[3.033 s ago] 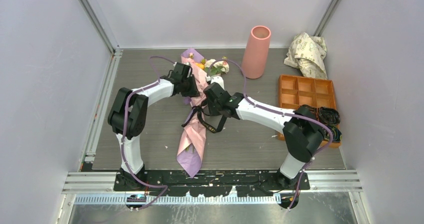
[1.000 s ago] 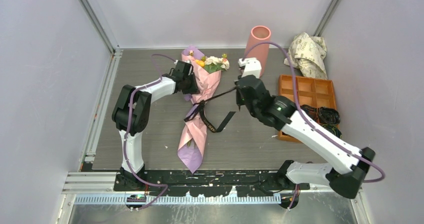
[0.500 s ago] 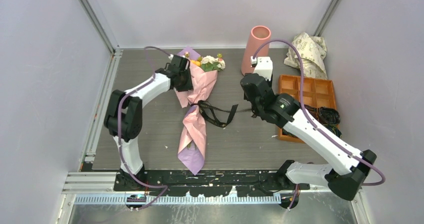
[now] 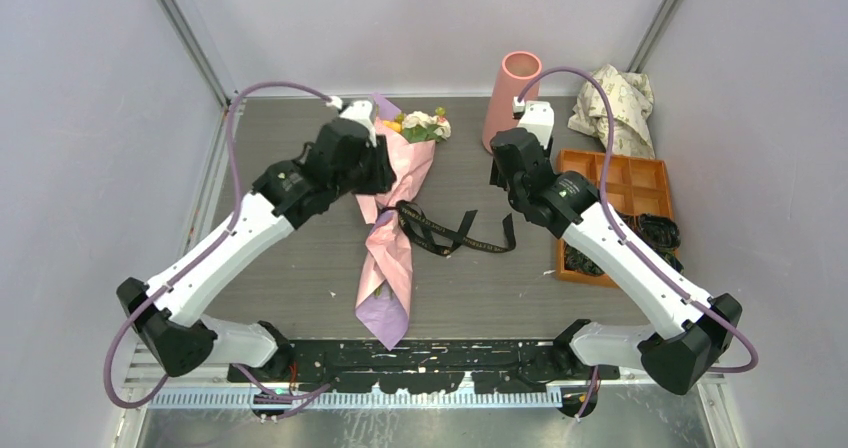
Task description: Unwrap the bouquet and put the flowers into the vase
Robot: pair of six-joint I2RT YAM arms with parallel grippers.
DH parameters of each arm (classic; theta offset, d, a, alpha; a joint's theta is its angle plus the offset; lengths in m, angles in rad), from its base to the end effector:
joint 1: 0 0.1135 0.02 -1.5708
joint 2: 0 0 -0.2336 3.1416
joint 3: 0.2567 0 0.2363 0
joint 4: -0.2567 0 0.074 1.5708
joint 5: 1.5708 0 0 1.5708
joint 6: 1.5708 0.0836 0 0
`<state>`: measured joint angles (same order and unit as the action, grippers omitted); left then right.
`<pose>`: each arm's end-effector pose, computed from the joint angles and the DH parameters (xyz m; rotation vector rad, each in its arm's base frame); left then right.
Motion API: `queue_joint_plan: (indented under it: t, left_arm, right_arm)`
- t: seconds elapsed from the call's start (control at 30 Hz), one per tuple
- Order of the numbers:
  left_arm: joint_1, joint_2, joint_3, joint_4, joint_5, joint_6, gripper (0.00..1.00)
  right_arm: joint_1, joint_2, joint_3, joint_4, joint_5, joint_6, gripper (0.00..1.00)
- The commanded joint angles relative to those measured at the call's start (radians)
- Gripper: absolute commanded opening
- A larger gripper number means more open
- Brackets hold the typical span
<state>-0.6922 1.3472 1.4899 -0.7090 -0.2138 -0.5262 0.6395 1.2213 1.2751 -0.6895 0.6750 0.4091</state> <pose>0.2556 -0.1889 0.3496 0.0522 2.1618 -0.4884 0.2535 0.1234 0.3225 0.1235 2.0506 -0.1032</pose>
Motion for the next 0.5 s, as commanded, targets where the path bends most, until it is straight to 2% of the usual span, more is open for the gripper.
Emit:
queue_joint_plan:
  t: [0.0, 0.13, 0.3, 0.47]
  left_arm:
    - [-0.085, 0.043, -0.138, -0.090, -0.090, -0.190, 0.33]
    - [-0.119, 0.130, -0.176, -0.103, -0.107, -0.290, 0.27]
    - [-0.178, 0.265, -0.141, -0.091, -0.168, -0.341, 0.26]
    - [-0.193, 0.400, -0.088, -0.101, -0.203, -0.365, 0.26]
  right_arm:
    - [0.003, -0.042, 0.034, 0.043, -0.026, -0.004, 0.54]
    - [0.003, -0.079, -0.002, 0.052, -0.057, 0.001, 0.54]
    - [0.000, -0.104, -0.051, 0.064, -0.063, 0.009, 0.55]
    - [-0.014, -0.133, -0.092, 0.084, -0.079, 0.003, 0.57]
